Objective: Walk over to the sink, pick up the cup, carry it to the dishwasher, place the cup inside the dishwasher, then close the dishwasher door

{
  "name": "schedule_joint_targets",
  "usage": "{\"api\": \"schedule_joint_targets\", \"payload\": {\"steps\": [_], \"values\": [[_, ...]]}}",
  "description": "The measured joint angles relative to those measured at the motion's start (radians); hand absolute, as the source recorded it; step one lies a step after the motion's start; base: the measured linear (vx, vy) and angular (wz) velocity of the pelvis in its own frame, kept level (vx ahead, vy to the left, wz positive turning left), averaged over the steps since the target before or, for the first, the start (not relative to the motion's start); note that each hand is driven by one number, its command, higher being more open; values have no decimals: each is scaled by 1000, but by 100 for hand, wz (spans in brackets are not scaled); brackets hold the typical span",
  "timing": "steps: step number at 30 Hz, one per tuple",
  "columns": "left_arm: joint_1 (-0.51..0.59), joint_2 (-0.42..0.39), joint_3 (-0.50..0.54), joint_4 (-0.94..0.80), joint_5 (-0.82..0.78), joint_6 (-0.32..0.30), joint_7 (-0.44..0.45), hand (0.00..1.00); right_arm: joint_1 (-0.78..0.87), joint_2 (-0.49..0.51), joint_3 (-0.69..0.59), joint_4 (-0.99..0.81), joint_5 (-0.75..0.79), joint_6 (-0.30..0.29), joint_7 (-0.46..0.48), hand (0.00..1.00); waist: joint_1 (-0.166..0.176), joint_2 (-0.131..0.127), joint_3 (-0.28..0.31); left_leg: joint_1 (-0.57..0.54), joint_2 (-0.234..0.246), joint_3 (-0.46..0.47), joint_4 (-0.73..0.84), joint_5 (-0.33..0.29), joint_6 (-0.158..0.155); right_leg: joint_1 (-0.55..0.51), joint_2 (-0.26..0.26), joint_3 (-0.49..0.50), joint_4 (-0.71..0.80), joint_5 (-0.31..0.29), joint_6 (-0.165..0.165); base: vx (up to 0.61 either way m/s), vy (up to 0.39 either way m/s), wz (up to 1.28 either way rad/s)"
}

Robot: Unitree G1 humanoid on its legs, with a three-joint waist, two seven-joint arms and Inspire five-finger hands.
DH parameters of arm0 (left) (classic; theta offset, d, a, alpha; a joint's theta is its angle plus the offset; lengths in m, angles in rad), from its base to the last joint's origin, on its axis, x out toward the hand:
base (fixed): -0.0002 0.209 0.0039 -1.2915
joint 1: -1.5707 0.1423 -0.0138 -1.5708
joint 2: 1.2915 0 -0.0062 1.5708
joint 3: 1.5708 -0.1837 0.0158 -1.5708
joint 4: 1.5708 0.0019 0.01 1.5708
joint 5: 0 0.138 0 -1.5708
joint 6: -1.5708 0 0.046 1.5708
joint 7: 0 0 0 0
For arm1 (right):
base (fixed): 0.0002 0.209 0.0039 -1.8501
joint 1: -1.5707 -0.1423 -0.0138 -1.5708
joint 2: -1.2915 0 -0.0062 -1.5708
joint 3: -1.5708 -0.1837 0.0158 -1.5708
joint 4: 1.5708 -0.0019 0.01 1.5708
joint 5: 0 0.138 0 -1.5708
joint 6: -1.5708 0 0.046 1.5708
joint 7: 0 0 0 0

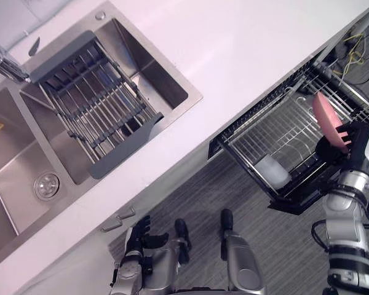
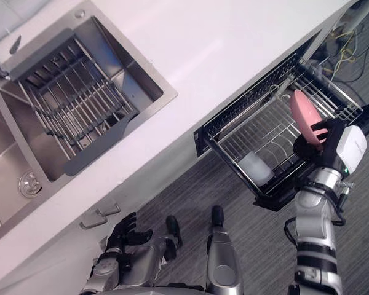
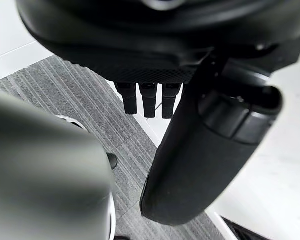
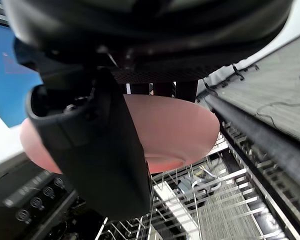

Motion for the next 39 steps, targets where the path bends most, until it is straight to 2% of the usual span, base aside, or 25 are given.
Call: {"api": "schedule_joint_targets", "payload": {"steps": [5,13,18,19,26,34,39], "values": [[-18,-5,-15,-13,-19,-8,6,90,-79,-18,46,87,69,-1,0,30,25,-2,7,-30,-1,-3,3,7,0,-45,-6,-6,43,-15,-6,-33,-10,6],[-46,-30,-14,-21,-60,-21,12,90,-200,-46,65,216,159,-1,10,30,40,-3,14,-84,-4,-13,13,19,1,-104,-14,-17,80,-21,-10,-24,-5,7],[-49,-48,-11,-39,-69,-24,26,90,-225,-47,65,236,195,-1,11,30,49,-3,17,-98,-3,-16,17,20,1,-113,-17,-24,84,-22,-11,4,3,5],[-52,-51,-11,-38,-70,-24,26,90,-239,-47,62,250,196,-1,11,90,49,-3,17,-101,-4,-15,17,20,1,-113,-18,-27,84,-23,-10,5,12,8],[-74,-84,8,-36,-70,-23,29,90,-298,-44,41,324,236,4,14,90,58,-3,17,-117,-3,-15,31,20,1,-122,-23,-36,88,-25,-9,9,10,5],[-88,-86,8,-38,-71,-22,35,90,-320,-30,23,340,236,16,15,90,63,-5,18,-120,-1,-11,38,19,1,-127,-22,-31,95,-25,-9,0,0,0],[-88,-85,12,-37,-81,-21,38,90,-297,2,3,267,236,23,13,90,64,-21,28,-118,3,-9,38,19,1,-126,-18,-29,97,-24,-9,-4,-3,-1]]}}
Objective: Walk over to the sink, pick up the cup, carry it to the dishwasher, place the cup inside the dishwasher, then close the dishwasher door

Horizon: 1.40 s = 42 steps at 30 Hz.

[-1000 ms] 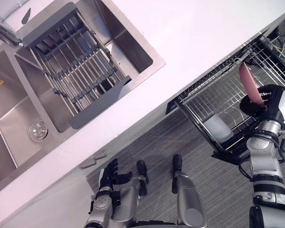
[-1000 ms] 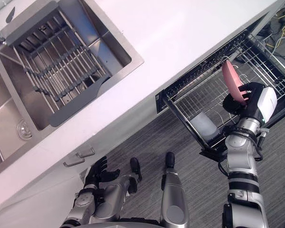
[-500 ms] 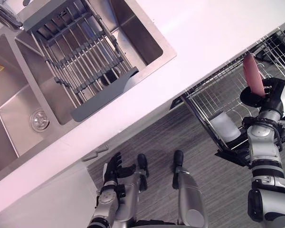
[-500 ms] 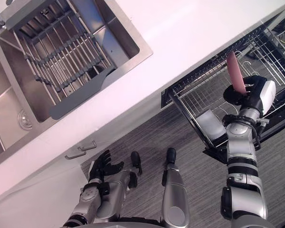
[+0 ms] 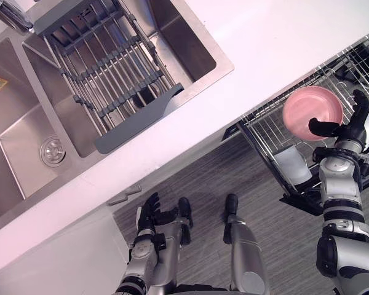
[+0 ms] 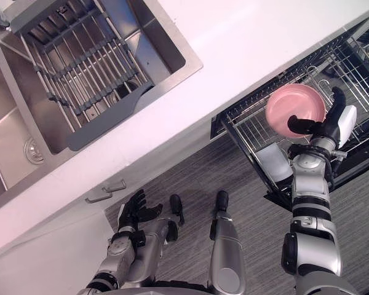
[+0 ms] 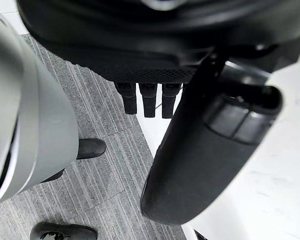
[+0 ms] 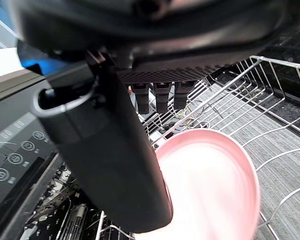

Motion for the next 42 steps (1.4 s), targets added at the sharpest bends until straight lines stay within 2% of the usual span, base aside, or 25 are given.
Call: {"api": "schedule_joint_targets", "payload": {"steps": [5,14,18,20,23,30,36,42], "values": [[0,0,0,3,-6,7,1,90,155,92,-4,-282,-4,0,-19,90,2,-15,7,43,2,-2,-14,1,-1,44,5,-3,-15,0,0,6,0,0],[7,15,-3,8,5,32,-1,90,434,250,-20,-597,-26,-1,-22,90,-4,-57,-7,127,-4,-10,-82,13,-10,126,10,-16,-71,1,0,31,4,0],[11,30,2,22,38,44,-14,90,535,311,-61,-649,-44,-30,-22,90,-15,-88,-28,160,-3,-12,-99,14,-12,170,14,-22,-104,1,1,72,6,1],[20,33,18,38,64,50,-22,90,598,351,-96,-649,-40,-47,-22,90,-19,-112,-57,182,-3,-10,-101,13,-11,201,16,-23,-127,1,2,85,18,-2],[44,40,32,40,90,64,-39,90,688,405,-130,-651,1,-82,-18,90,-25,-131,-103,210,-1,-8,-112,5,-11,236,20,-25,-154,1,2,67,12,-3],[95,31,67,44,112,84,-60,90,858,518,-202,-648,180,-109,22,90,-44,-126,-174,273,14,30,-93,-41,-21,305,32,-13,-175,-5,8,30,14,-10],[129,11,85,48,113,85,-64,90,919,521,-218,-569,308,-116,60,90,-65,-108,-226,286,27,78,-56,-83,-19,314,37,19,-169,-10,12,-12,28,-20],[132,4,94,51,113,85,-69,90,881,518,-218,-440,505,-131,96,90,-69,-103,-231,295,50,156,-6,-114,-21,283,48,73,-115,-32,14,-9,17,-26]]}}
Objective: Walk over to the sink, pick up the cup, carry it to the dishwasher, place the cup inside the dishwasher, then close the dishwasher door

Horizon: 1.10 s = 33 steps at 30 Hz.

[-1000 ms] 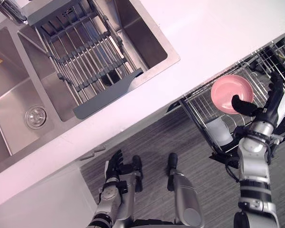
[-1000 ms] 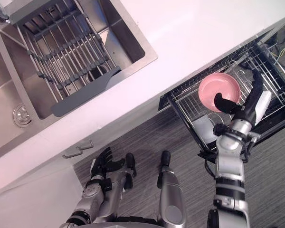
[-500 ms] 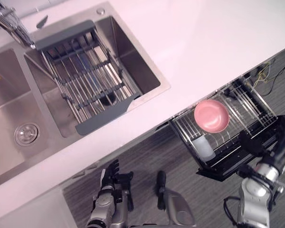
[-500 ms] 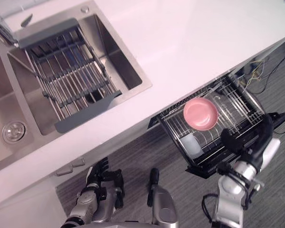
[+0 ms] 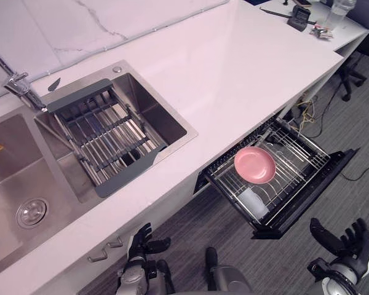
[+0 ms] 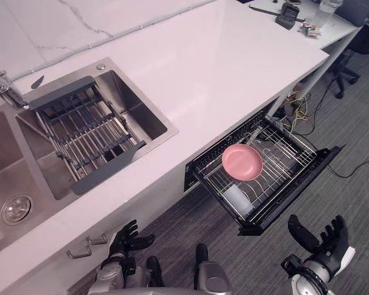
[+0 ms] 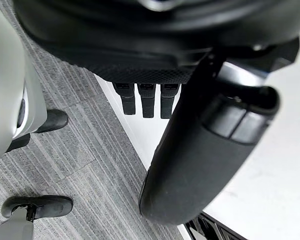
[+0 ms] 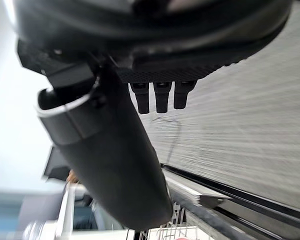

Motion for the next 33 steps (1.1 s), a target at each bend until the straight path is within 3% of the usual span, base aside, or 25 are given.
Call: {"api": "schedule_joint_targets", "payload": {"steps": [3,12,18,24,33], "values": [[-8,-1,-2,2,-1,0,-11,90,-65,-17,0,59,85,-13,23,90,1,4,9,-13,11,30,31,-10,2,-32,9,30,29,-3,0,-23,1,-32],[-100,1,-23,4,-5,-2,-10,90,-256,-135,0,195,279,-36,62,90,26,19,122,-92,54,71,136,-50,4,-126,37,77,88,-1,-4,-68,-3,-17],[-120,14,-41,-7,-5,-3,-9,90,-315,-161,10,228,320,-38,108,90,32,21,146,-103,61,72,139,-49,5,-132,43,79,82,6,-4,16,-3,-2],[-138,25,-45,-22,-5,-17,-10,90,-335,-196,120,223,319,-59,153,90,37,22,165,-107,44,53,108,-31,8,-128,32,67,63,9,-2,18,1,9],[-121,62,-59,-11,-2,-18,-13,90,-357,-267,218,258,316,-104,139,90,23,39,177,-117,-10,-50,35,24,12,-92,-3,8,-17,49,4,-4,4,22]]}}
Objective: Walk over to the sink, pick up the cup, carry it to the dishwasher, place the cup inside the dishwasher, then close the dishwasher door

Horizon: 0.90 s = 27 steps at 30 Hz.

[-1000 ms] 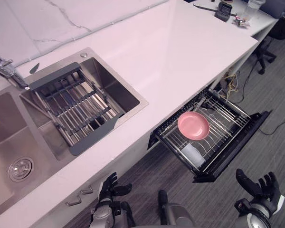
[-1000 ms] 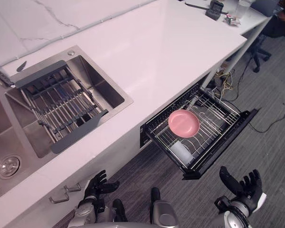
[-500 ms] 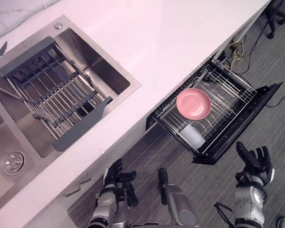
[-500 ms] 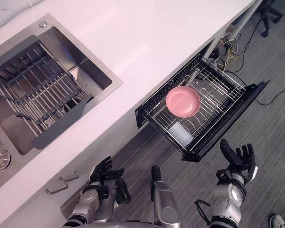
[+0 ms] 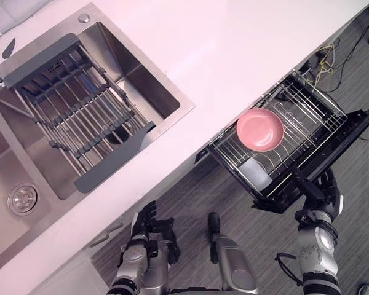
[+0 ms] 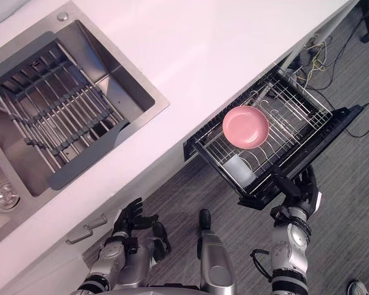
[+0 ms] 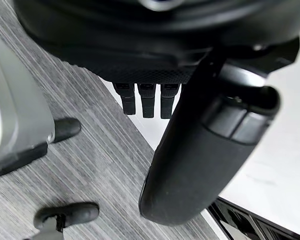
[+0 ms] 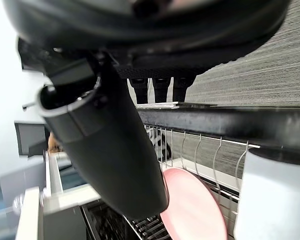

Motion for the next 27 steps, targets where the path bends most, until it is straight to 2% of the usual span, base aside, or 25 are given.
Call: {"api": "schedule_joint_targets", "payload": {"steps": [6,13,18,23,27], "values": [[41,31,2,4,2,-3,-1,90,-23,-17,77,5,-5,-5,0,90,0,4,0,-13,-26,-110,-34,31,-6,30,-13,-65,-50,30,-7,-62,-2,30],[76,51,3,5,23,-2,-19,90,-62,-18,142,-1,-21,-4,0,90,13,15,-6,-22,-45,-207,-78,78,-9,63,-25,-161,-78,36,-9,-28,-17,43],[81,48,2,7,23,-2,-23,90,-104,-45,153,10,-42,6,0,90,35,49,-28,-51,-65,-300,-91,110,-11,77,-37,-242,-90,36,-9,-7,-13,47],[88,53,3,14,23,-4,-31,90,-227,-105,181,118,-59,19,0,90,55,65,-38,-63,-86,-375,-122,154,-11,91,-50,-312,-93,35,-10,-54,-4,45],[88,66,10,24,22,-6,-40,90,-313,-137,186,224,-61,20,-12,90,64,66,-39,-71,-91,-403,-149,184,-11,86,-53,-341,-93,39,-15,-83,-4,25]]}}
